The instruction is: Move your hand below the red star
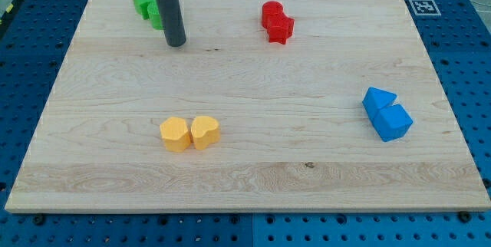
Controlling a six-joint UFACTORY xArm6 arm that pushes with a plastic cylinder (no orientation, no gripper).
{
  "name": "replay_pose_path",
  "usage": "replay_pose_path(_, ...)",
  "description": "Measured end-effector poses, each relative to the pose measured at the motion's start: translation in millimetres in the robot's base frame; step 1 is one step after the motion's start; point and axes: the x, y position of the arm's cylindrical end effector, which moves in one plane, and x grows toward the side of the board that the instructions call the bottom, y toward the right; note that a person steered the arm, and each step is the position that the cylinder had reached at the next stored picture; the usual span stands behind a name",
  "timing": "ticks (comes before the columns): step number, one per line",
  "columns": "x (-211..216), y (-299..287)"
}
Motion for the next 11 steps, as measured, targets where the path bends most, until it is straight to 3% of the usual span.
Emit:
replay_pose_path(5, 8, 95)
replay_pose_path(11, 19, 136)
